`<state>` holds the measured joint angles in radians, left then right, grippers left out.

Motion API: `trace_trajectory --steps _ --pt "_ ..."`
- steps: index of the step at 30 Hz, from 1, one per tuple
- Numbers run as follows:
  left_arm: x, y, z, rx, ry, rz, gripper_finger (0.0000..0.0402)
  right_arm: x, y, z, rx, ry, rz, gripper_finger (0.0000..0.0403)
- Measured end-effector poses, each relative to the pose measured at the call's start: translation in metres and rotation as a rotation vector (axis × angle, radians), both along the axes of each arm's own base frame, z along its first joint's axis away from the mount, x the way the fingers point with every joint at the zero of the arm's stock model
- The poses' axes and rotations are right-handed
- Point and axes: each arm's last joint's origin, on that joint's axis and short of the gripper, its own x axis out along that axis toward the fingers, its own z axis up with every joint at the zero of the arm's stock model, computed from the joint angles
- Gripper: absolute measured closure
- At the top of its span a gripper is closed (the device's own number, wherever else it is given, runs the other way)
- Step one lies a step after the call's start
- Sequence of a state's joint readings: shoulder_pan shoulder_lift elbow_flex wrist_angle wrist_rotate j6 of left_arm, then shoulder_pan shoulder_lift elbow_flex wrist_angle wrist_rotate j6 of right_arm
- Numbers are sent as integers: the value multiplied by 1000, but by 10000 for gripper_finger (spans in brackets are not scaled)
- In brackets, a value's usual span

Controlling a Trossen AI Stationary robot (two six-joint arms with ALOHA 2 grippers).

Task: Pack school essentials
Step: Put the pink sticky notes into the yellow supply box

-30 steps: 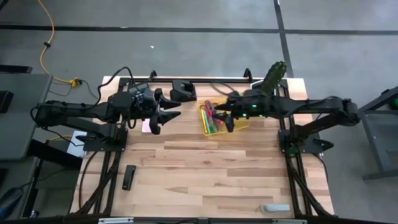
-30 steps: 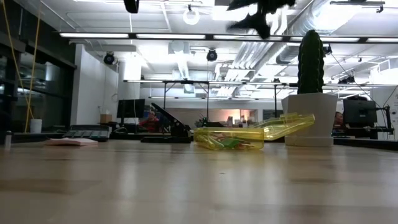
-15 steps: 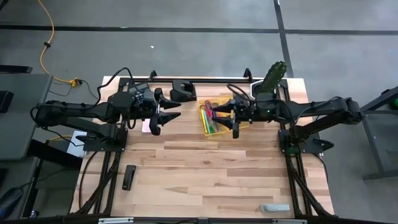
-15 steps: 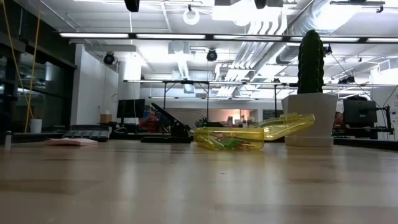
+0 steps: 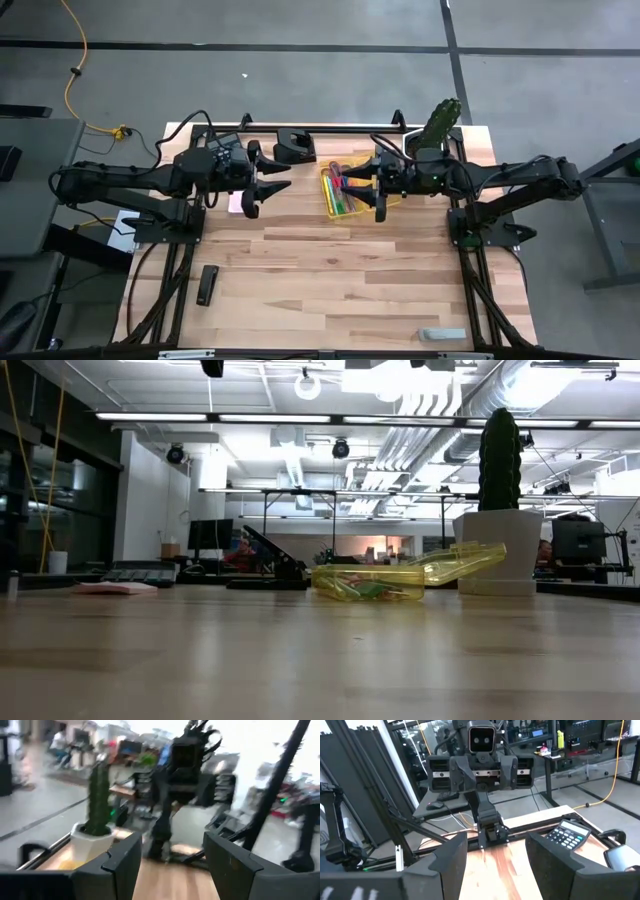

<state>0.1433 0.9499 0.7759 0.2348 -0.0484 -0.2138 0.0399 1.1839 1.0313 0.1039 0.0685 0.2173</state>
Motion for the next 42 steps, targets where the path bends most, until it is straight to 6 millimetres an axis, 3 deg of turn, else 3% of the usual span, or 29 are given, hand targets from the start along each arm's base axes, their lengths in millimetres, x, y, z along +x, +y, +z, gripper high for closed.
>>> trace_trajectory --steps 3,6,10,15,19,23,30,37,42 --pt "-2 3 -3 -39 160 115 201 0 0 -2 8 18 -1 208" --pt "-14 8 -14 -103 449 295 207 0 0 -4 8 37 -6 208" --pt "-34 10 -54 -348 778 501 219 -1 -1 -7 24 74 -50 208" --pt "-60 4 -108 -685 992 698 231 -1 -2 -9 28 96 -64 208" --pt "-71 0 -143 -867 1023 783 233 -1 -2 -10 29 97 -65 208" --pt "-79 0 -162 -921 1017 882 233 -1 -2 -10 29 98 -65 208" --pt "-80 8 -169 -920 978 987 234 -1 -2 -10 29 98 -65 208" --pt "-80 17 -197 -908 1095 1079 234 -1 -2 -10 29 107 -66 208" --pt "-71 24 -206 -976 1055 1099 234 -1 -2 -12 28 121 -66 208"
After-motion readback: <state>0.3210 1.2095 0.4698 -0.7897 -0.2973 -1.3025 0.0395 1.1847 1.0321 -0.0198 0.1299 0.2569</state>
